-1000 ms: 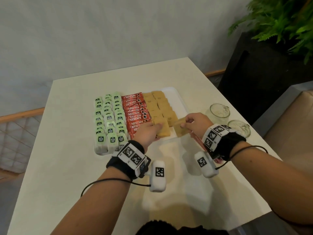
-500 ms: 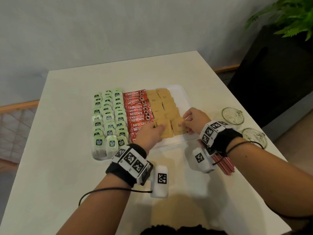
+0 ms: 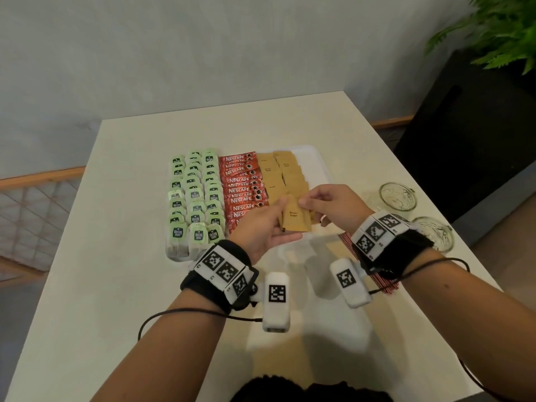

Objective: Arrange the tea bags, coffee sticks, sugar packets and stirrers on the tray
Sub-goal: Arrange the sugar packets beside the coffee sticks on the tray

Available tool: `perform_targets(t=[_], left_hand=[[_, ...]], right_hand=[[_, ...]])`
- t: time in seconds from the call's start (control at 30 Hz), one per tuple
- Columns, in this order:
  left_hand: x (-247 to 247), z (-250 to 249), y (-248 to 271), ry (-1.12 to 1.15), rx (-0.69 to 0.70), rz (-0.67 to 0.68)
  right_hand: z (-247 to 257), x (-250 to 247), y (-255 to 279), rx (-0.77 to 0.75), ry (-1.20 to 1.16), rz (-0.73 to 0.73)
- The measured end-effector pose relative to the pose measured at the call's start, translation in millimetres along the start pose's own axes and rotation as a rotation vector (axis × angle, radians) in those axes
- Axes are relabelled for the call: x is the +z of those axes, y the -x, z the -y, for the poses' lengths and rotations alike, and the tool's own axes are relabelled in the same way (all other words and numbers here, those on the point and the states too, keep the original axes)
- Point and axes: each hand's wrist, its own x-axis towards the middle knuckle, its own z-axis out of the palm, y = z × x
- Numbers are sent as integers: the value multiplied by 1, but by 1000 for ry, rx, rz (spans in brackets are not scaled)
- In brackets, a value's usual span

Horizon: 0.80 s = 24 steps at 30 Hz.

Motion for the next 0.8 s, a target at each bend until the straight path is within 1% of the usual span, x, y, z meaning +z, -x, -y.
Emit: perform_targets(t=[0.1, 0.27, 0.37, 0.5, 0.53, 0.6, 0.67, 0.7, 0.8], left_hand=[[3, -2, 2, 58, -33, -35], [5, -2, 9, 10, -11, -10], [7, -1, 10, 2, 55, -18], [11, -7, 10, -67, 170, -37], [11, -9, 9, -89, 192, -54], [6, -14, 9, -95, 225, -116], [-2, -18, 8, -67, 239, -198], [-6, -20, 7, -59, 237, -233], [-16, -25, 6, -70, 214, -295]], right_hand=[[0, -2, 0, 3, -5, -16], [2, -5, 5, -15, -38, -1], [5, -4, 6, 3, -118, -19], [15, -6, 6, 21, -149, 39], [17, -9, 5, 11, -151, 23], [17, -17, -3, 17, -149, -76], [6, -27, -11, 38, -86, -172], [-1, -29, -14, 58, -13, -182], [-23, -25, -13, 148, 217, -72]])
